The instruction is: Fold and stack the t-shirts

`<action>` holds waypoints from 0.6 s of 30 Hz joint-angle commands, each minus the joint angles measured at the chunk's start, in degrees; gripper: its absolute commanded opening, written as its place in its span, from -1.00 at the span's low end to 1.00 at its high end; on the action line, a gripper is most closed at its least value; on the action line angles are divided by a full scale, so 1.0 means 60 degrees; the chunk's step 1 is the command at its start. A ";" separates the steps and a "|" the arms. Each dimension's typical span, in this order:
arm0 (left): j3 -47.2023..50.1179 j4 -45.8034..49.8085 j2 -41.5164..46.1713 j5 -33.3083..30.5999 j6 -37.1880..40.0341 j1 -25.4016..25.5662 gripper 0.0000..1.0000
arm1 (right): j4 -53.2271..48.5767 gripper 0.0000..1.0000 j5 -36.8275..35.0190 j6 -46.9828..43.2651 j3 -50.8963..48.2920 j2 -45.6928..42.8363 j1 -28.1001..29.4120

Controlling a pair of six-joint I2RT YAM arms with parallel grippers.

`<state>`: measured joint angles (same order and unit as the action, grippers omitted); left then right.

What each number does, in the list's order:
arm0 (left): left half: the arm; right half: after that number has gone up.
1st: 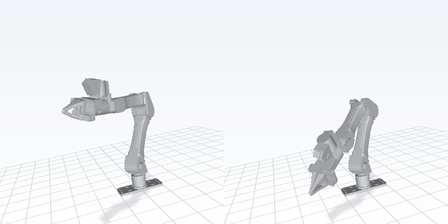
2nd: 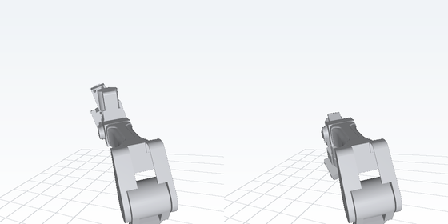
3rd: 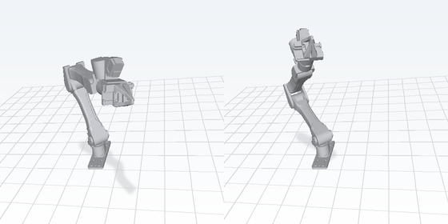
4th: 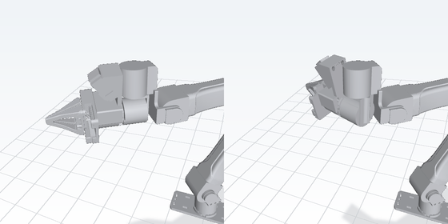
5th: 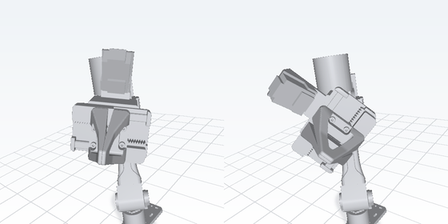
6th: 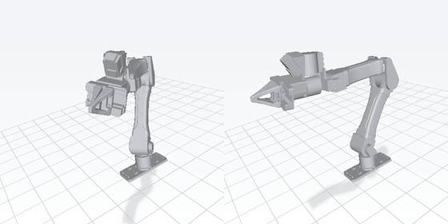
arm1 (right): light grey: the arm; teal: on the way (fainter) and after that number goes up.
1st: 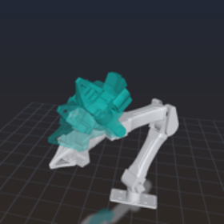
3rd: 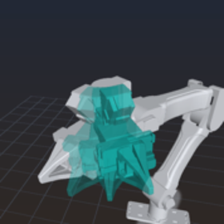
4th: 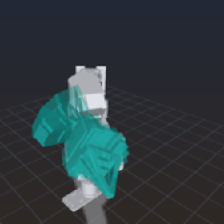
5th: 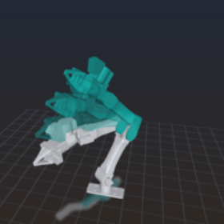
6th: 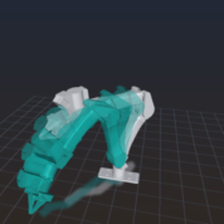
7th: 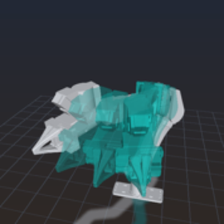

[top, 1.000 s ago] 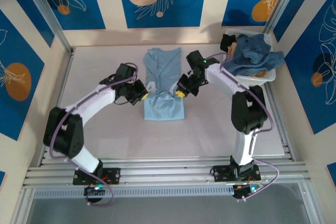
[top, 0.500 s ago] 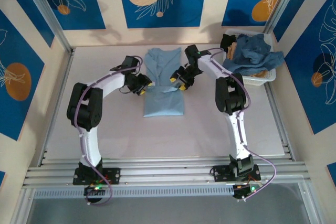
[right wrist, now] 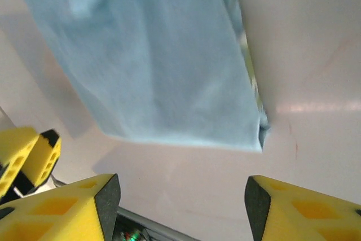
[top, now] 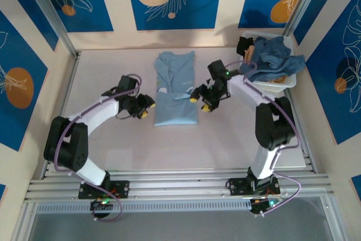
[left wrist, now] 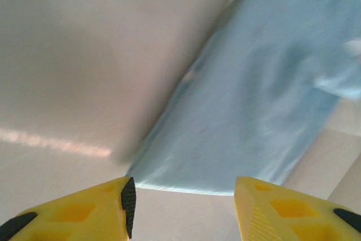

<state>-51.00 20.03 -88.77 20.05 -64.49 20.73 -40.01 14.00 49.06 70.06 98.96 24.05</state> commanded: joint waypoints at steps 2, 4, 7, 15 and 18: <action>0.0799 -0.1323 -0.0200 0.0733 -0.1484 0.0268 0.12 | 0.1224 0.19 0.0185 0.0507 -0.1244 -0.0133 0.0237; 0.0994 -0.1934 -0.0458 0.0834 -0.1856 0.0267 0.14 | 0.1341 0.19 0.0103 0.0485 -0.1320 0.0037 0.0268; 0.0927 -0.2485 -0.0942 0.0915 -0.2037 0.0307 0.14 | 0.1345 0.19 0.0039 0.0368 -0.1130 0.0496 0.0240; 0.0259 -0.2615 -0.1996 0.1191 -0.1915 0.0581 -0.04 | 0.1146 0.08 -0.0129 0.0320 -0.0304 0.1685 0.0195; -0.0064 -0.2618 -0.2204 0.0998 -0.1842 0.0573 -0.27 | 0.1131 -0.15 -0.0168 0.0319 0.0001 0.1980 0.0151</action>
<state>-49.06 12.03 -97.86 26.57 -76.16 22.35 -33.67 13.52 51.13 67.81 108.90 25.36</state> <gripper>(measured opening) 0.379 0.438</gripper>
